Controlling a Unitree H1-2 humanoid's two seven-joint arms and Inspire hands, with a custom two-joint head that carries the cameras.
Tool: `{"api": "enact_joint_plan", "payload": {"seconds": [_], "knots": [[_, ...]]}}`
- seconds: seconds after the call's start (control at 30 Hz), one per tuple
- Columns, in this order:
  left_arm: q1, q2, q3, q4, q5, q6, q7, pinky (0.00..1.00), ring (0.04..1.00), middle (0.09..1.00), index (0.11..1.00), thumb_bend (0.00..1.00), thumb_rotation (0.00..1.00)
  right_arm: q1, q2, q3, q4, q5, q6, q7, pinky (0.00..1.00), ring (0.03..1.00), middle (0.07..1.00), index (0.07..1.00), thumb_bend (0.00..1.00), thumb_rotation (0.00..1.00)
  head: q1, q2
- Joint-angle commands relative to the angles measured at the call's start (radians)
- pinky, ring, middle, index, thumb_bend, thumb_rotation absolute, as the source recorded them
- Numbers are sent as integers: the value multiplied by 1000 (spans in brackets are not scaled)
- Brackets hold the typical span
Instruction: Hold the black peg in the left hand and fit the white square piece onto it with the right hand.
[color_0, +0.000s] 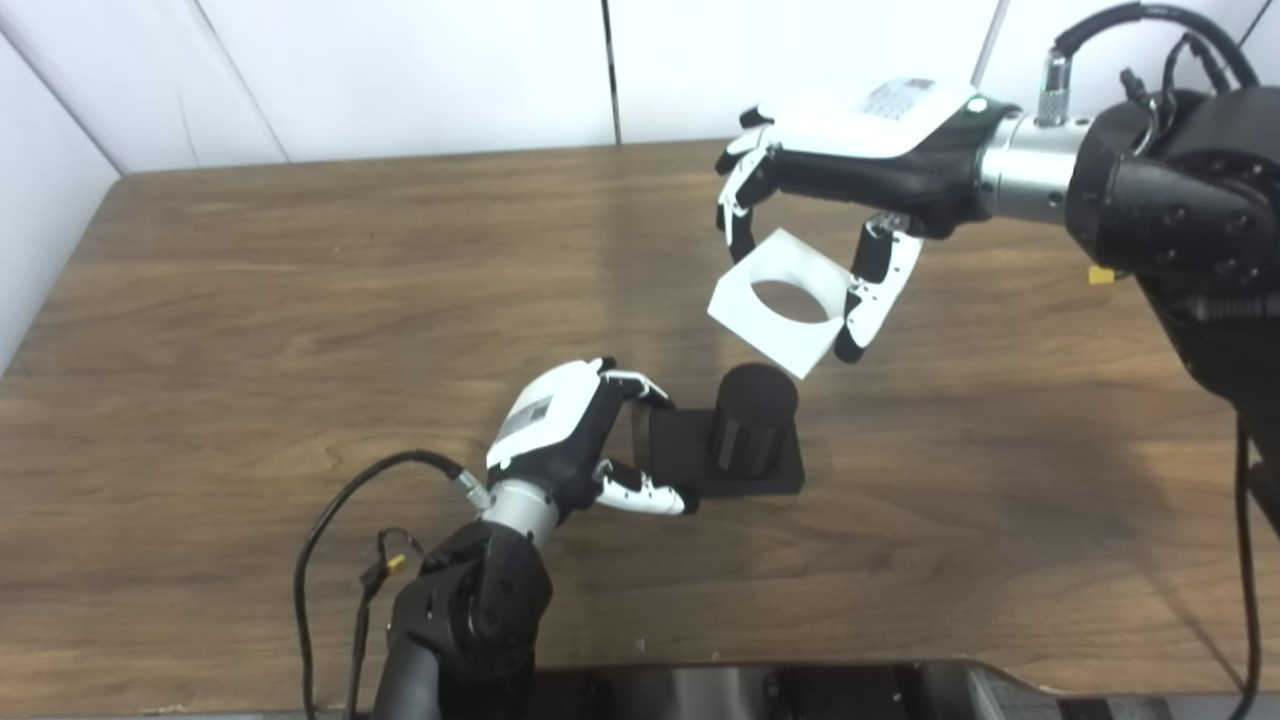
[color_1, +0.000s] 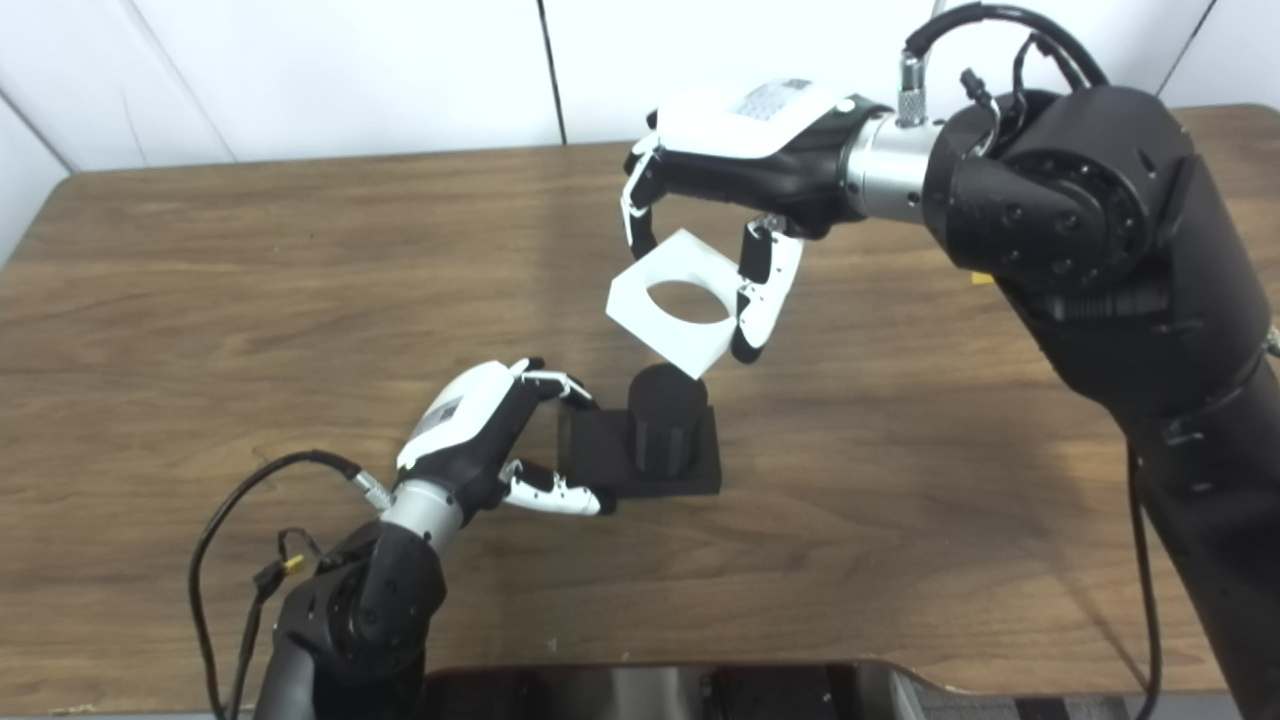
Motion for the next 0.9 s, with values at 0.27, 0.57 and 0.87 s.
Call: {"api": "enact_joint_plan", "payload": {"seconds": [0.27, 0.57, 0.87], "knots": [[-33, -16, 9, -31, 22, -2, -30, 995, 979, 838, 490, 502, 64, -48, 28, 49, -54, -66, -8, 0, 1000, 924, 764, 480, 526, 137, -35, 5], [-32, -18, 21, -39, 32, -3, -53, 1000, 984, 835, 490, 502, 65, -3, 34, 92, -80, -114, -30, 19, 1000, 936, 774, 481, 525, 134, -60, 2], [-31, -10, 20, -42, 36, -4, -56, 1000, 982, 839, 491, 502, 66, 49, 50, 96, -63, -139, -93, 1, 1000, 934, 766, 481, 525, 135, -73, 7]]}}
